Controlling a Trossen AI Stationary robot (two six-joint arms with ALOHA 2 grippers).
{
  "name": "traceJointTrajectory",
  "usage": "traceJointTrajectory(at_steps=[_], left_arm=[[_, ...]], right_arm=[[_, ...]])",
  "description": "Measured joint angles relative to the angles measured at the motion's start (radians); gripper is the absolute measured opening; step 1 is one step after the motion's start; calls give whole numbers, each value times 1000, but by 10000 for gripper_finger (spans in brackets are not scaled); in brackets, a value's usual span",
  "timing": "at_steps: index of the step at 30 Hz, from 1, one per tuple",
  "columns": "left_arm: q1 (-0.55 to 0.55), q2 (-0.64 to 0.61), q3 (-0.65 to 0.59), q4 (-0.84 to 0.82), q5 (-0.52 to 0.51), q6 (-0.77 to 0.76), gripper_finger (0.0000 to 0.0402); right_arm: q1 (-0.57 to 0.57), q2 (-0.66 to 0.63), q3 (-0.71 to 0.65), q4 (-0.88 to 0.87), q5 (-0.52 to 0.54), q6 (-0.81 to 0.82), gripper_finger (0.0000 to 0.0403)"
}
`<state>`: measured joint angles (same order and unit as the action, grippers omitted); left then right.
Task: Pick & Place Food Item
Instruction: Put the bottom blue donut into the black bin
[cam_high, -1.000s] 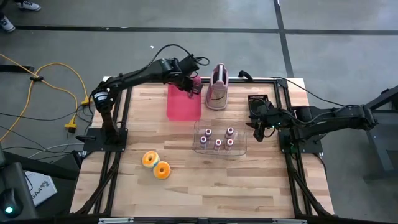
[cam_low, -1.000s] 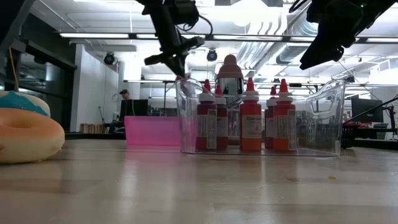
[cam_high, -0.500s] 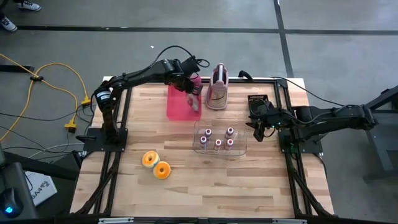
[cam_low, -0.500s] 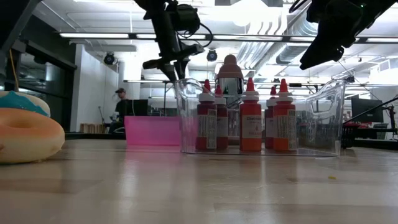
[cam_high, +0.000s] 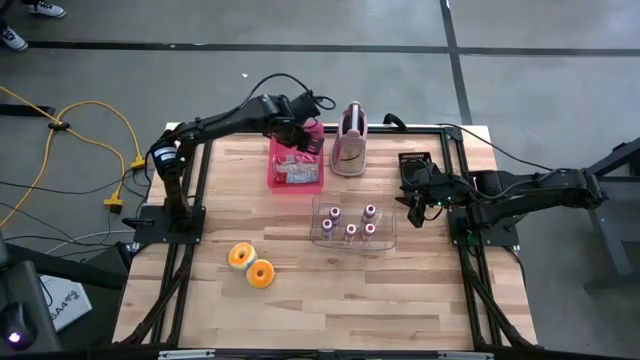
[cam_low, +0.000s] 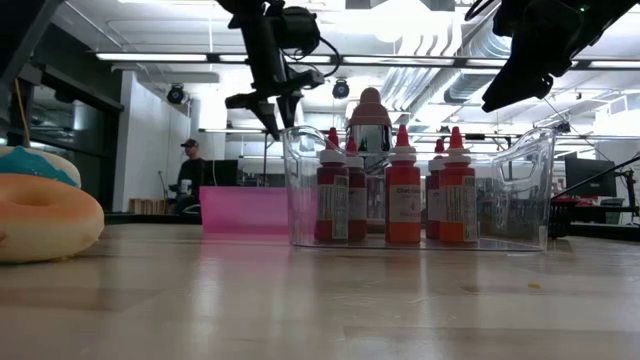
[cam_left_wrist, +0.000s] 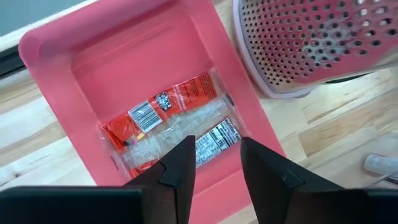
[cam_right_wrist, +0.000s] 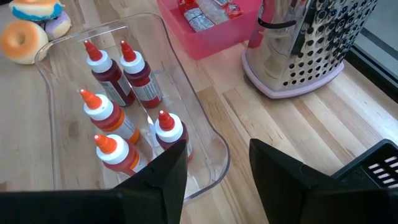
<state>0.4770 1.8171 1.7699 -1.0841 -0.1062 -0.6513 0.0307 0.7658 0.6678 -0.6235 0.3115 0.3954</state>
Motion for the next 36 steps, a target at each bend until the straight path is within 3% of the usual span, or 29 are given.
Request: traceJointTrajectory(at_steps=[10, 26, 36], left_arm=[[-44, -94, 1, -52, 37, 115, 123], [-295, -174, 1, -151, 36, 362, 122], [-465, -174, 1, -292, 22, 242, 122]], right_arm=[[0, 0, 0, 7, 0, 0, 161], [0, 0, 0, 8, 0, 0, 161], [0, 0, 0, 8, 0, 0, 161]])
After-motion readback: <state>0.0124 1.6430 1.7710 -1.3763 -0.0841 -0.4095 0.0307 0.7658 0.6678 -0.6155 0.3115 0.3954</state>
